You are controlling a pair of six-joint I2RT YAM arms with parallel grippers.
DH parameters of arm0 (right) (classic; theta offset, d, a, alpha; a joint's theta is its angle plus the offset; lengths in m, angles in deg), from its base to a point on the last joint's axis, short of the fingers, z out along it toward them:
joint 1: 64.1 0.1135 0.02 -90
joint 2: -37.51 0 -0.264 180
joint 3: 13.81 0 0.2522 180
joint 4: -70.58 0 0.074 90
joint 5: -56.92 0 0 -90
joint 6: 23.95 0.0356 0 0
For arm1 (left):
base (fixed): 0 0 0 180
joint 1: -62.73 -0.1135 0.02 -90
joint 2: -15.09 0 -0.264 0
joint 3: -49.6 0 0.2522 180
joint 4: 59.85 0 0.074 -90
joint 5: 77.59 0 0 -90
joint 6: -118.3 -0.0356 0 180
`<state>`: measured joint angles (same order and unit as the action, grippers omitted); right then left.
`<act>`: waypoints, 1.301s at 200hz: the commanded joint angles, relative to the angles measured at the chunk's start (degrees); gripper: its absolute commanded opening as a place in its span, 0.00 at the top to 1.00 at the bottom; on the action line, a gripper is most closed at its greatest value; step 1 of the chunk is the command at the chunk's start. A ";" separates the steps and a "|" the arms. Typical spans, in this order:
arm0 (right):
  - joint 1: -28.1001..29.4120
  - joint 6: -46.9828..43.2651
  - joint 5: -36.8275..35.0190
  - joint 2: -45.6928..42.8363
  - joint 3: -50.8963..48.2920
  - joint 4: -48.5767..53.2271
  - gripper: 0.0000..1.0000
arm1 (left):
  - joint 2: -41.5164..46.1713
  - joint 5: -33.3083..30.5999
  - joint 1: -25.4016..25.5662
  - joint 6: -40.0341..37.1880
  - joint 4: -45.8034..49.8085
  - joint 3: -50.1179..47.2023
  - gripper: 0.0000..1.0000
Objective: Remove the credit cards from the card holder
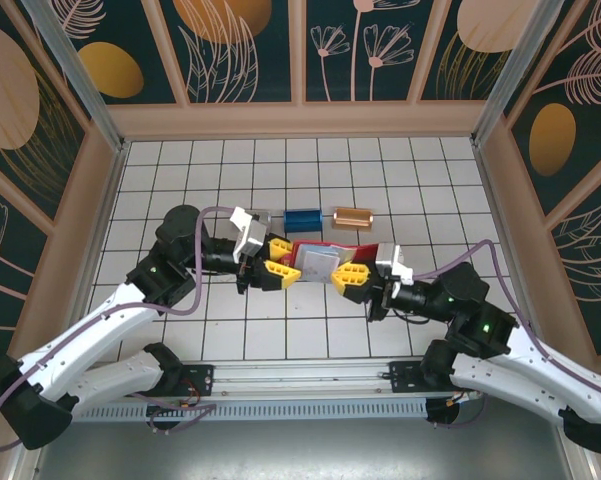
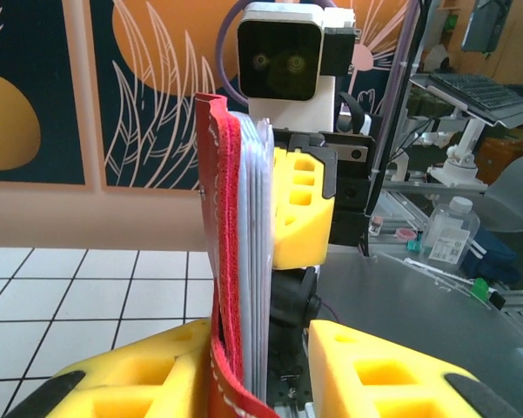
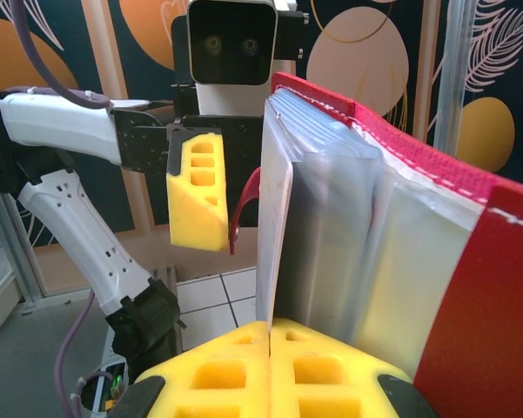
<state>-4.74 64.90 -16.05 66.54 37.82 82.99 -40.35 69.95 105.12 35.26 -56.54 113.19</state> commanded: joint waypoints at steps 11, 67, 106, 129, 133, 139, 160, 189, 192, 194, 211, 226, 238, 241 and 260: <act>0.24 -1.14 2.21 -1.32 0.54 -2.05 1.00 | 1.22 2.31 -0.18 -0.74 -1.66 1.14 0.65; 0.24 -0.79 7.05 -0.63 0.45 -4.19 1.00 | -0.71 3.09 -0.12 -0.98 -0.42 2.39 0.63; 0.19 -0.43 9.09 -0.69 -0.07 -5.31 1.00 | -0.85 3.19 -0.13 -1.73 0.31 2.63 0.63; 0.24 -0.22 11.38 -0.60 -0.42 -6.43 1.00 | -0.94 3.11 -0.14 -1.91 0.52 2.57 0.63; 0.24 -0.17 11.63 -0.51 -0.46 -6.47 1.00 | -0.98 3.12 -0.13 -1.90 0.54 2.63 0.63; 0.24 -0.18 12.33 -0.45 -0.47 -6.61 1.00 | -0.99 3.11 -0.13 -1.95 0.61 2.67 0.62; 0.24 -0.08 13.36 -0.24 -0.45 -6.96 1.00 | -0.90 3.17 -0.17 -2.20 0.71 2.47 0.62; 0.24 0.05 12.70 0.47 -0.03 -6.75 1.00 | -1.29 3.43 -0.17 -2.01 0.72 2.80 0.60; 0.24 0.09 12.41 0.69 0.01 -6.74 1.00 | -1.40 3.50 -0.20 -1.95 0.71 2.84 0.60; 0.24 0.14 12.17 0.78 0.06 -6.74 1.00 | -1.46 3.60 -0.16 -1.91 0.70 2.85 0.59; 0.24 0.44 8.75 2.24 0.81 -5.80 1.00 | -2.25 4.63 -0.18 -1.69 1.03 3.33 0.55; 0.24 0.12 8.18 3.63 1.58 -4.82 1.00 | -2.95 5.42 -0.17 -1.60 1.22 3.73 0.54; 0.24 0.09 8.45 4.23 1.68 -5.04 1.00 | -3.18 5.95 -0.16 -1.75 1.49 3.87 0.53; 0.24 0.17 8.45 4.30 1.75 -5.11 1.00 | -3.18 6.04 -0.12 -1.84 1.58 3.84 0.53; 0.24 0.30 8.08 4.18 1.77 -5.17 1.00 | -2.96 6.18 -0.19 -2.42 2.26 3.83 0.58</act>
<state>-4.74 64.97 -6.28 70.74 37.63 80.26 -43.47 74.08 104.88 34.13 -54.77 115.35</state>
